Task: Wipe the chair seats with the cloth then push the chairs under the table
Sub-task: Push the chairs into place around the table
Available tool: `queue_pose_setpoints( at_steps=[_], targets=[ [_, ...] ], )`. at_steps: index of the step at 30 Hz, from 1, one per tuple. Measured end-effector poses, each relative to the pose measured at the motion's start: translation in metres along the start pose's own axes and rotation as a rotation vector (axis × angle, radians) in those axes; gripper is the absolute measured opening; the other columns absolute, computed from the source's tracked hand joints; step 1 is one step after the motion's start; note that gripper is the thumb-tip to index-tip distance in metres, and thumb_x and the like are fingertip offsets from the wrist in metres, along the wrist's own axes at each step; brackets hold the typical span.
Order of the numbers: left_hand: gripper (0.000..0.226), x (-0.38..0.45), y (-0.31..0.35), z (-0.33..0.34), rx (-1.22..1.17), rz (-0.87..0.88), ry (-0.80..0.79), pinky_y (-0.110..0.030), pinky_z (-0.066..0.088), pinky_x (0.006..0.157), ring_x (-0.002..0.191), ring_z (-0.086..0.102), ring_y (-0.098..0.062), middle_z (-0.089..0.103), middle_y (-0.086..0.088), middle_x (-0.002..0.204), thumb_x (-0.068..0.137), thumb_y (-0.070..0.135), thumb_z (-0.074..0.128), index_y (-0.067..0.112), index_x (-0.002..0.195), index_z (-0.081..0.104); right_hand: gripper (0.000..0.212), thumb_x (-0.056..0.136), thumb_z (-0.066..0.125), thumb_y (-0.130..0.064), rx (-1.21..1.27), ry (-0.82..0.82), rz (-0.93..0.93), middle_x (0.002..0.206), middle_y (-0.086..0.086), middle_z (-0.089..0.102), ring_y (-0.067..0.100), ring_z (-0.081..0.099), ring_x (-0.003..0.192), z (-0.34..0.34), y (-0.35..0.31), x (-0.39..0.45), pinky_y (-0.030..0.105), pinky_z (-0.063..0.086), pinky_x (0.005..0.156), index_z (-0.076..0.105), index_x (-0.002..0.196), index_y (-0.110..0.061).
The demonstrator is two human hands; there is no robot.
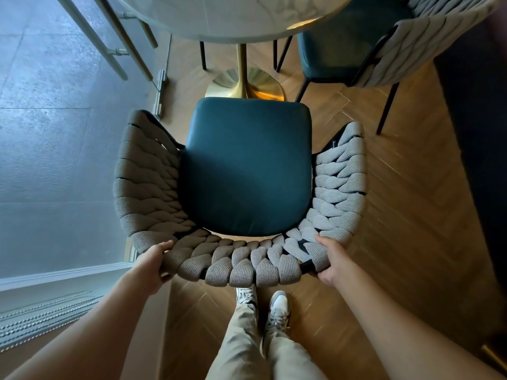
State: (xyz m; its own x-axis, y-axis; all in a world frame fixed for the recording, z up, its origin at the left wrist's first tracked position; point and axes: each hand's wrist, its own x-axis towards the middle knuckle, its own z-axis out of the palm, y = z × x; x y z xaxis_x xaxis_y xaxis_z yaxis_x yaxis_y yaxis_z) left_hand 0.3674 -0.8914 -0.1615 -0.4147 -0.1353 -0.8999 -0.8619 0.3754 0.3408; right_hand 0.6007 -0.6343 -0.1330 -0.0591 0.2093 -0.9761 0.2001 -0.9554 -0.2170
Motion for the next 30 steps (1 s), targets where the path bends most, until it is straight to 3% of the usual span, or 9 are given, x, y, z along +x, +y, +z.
queue_pose_setpoints(
  at_steps=[4,9,13,20,23,25,28,30],
  targets=[
    [0.052,-0.004,0.002,-0.010,0.149,-0.004,-0.056,-0.046,0.043,0.099,0.105,0.058,-0.028,0.061,-0.008,0.117,0.077,0.049,0.071,0.015,0.114,0.057,0.015,0.093,0.061,-0.027,0.031,-0.017,-0.025,0.092,0.014,0.065,0.030,0.061,0.083,-0.001,-0.003,-0.002,0.043,0.052,0.073,0.060,0.096,-0.012],
    [0.069,-0.023,0.007,-0.020,0.194,0.010,-0.079,-0.046,0.039,0.101,0.120,0.050,-0.030,0.054,-0.010,0.127,0.076,0.063,0.064,0.014,0.124,0.053,0.020,0.090,0.064,-0.032,-0.010,-0.022,-0.054,0.102,0.015,0.058,0.033,0.055,0.094,-0.012,-0.004,-0.013,0.051,0.045,0.098,0.058,0.096,-0.014],
    [0.065,-0.029,0.012,-0.016,0.149,0.049,-0.011,-0.040,0.041,0.091,0.118,0.052,-0.029,0.056,-0.011,0.127,0.076,0.060,0.067,0.012,0.118,0.056,0.028,0.092,0.062,-0.033,-0.050,-0.019,-0.101,0.098,0.015,0.058,0.033,0.056,0.093,-0.019,-0.018,-0.014,0.050,0.049,0.081,0.054,0.110,-0.014],
    [0.060,-0.024,0.015,-0.016,0.240,-0.079,-0.067,-0.044,0.041,0.097,0.125,0.049,-0.032,0.056,-0.011,0.131,0.074,0.055,0.071,0.013,0.115,0.056,0.020,0.093,0.060,-0.032,-0.095,-0.053,-0.007,0.091,0.013,0.061,0.028,0.057,0.081,-0.011,-0.010,-0.007,0.043,0.051,0.069,0.056,0.094,-0.012],
    [0.053,-0.019,0.012,-0.009,0.223,-0.094,-0.058,-0.043,0.042,0.093,0.110,0.056,-0.030,0.059,-0.011,0.118,0.078,0.047,0.071,0.012,0.115,0.055,0.020,0.094,0.060,-0.027,-0.094,-0.050,0.008,0.081,0.013,0.068,0.029,0.061,0.079,-0.006,-0.012,-0.003,0.039,0.057,0.058,0.060,0.105,-0.010],
    [0.048,-0.014,0.011,-0.002,0.164,-0.067,-0.022,-0.043,0.045,0.094,0.093,0.059,-0.028,0.061,-0.011,0.111,0.080,0.038,0.069,0.012,0.117,0.055,0.033,0.095,0.059,-0.024,-0.093,-0.047,0.011,0.079,0.013,0.071,0.029,0.061,0.081,-0.004,-0.014,0.001,0.044,0.053,0.075,0.058,0.124,-0.009],
    [0.038,-0.009,0.012,0.005,0.079,-0.057,0.001,-0.043,0.046,0.094,0.080,0.059,-0.025,0.064,-0.008,0.099,0.082,0.033,0.068,0.014,0.113,0.056,0.027,0.096,0.057,-0.020,-0.089,-0.042,-0.002,0.113,0.017,0.068,0.028,0.060,0.079,0.003,-0.020,0.001,0.048,0.045,0.093,0.058,0.119,-0.007],
    [0.031,-0.012,0.018,0.008,0.044,-0.057,-0.013,-0.036,0.046,0.079,0.074,0.057,-0.022,0.063,-0.006,0.092,0.084,0.031,0.067,0.016,0.109,0.056,0.023,0.096,0.058,-0.020,-0.086,-0.026,-0.005,0.120,0.017,0.066,0.028,0.060,0.079,0.008,-0.027,0.001,0.046,0.050,0.088,0.058,0.116,-0.009]
  ],
)
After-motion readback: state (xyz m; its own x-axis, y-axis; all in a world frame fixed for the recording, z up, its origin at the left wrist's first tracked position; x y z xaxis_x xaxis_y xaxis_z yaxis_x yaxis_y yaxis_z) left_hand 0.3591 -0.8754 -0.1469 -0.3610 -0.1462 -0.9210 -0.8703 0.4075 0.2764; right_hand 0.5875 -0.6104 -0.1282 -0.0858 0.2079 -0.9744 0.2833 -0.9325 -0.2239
